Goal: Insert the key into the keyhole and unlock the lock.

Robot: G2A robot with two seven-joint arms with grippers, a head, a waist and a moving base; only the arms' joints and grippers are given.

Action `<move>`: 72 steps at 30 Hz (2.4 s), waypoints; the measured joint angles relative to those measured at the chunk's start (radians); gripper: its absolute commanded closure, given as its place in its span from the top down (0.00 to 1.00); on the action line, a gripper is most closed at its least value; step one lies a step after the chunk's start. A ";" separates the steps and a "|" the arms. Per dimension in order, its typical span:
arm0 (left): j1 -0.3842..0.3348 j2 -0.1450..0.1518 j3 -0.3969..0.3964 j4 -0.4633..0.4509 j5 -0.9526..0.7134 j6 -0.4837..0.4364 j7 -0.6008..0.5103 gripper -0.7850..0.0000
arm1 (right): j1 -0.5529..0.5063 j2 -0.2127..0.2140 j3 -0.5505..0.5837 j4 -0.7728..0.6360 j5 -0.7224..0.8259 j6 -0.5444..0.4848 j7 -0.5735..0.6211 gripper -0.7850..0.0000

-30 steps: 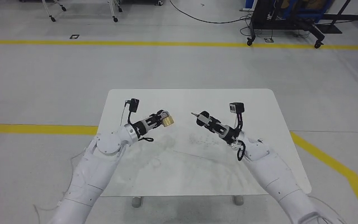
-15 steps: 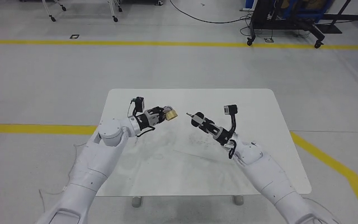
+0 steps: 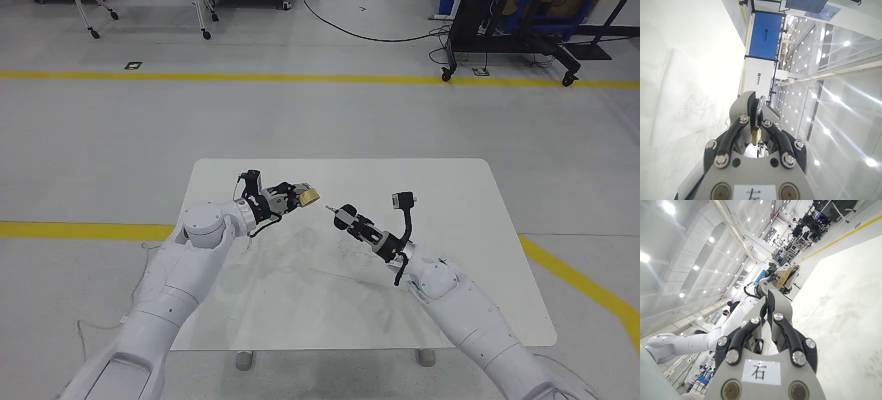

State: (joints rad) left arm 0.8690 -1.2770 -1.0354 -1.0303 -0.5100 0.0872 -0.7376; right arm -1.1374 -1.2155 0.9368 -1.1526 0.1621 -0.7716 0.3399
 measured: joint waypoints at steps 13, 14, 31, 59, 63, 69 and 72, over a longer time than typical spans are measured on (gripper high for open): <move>0.056 -0.013 -0.001 -0.095 0.042 -0.080 0.194 0.00 | -0.062 -0.049 -0.057 -0.116 -0.087 0.209 -0.304 0.00; 0.058 -0.013 -0.003 -0.097 0.043 -0.079 0.195 0.00 | -0.068 -0.053 -0.062 -0.126 -0.099 0.225 -0.326 0.00; 0.085 -0.015 -0.012 -0.139 0.108 -0.070 0.220 0.00 | -0.082 -0.083 -0.050 -0.153 -0.128 0.322 -0.379 0.00; 0.090 -0.021 -0.017 -0.154 0.171 -0.063 0.183 0.00 | -0.064 -0.129 -0.031 -0.120 -0.201 0.360 -0.428 0.00; 0.091 -0.022 -0.019 -0.155 0.176 -0.066 0.184 0.00 | -0.061 -0.134 -0.025 -0.112 -0.191 0.359 -0.420 0.39; 0.094 -0.023 -0.026 -0.156 0.183 -0.070 0.193 0.00 | -0.067 -0.138 -0.025 -0.115 -0.146 0.343 -0.367 1.00; 0.097 -0.024 -0.031 -0.159 0.182 -0.072 0.199 0.00 | -0.067 -0.138 -0.025 -0.115 -0.150 0.344 -0.372 1.00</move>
State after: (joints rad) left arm 0.9664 -1.3006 -1.0663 -1.1896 -0.3276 0.0156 -0.5388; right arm -1.2040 -1.3530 0.9120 -1.2674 0.0118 -0.4279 -0.0322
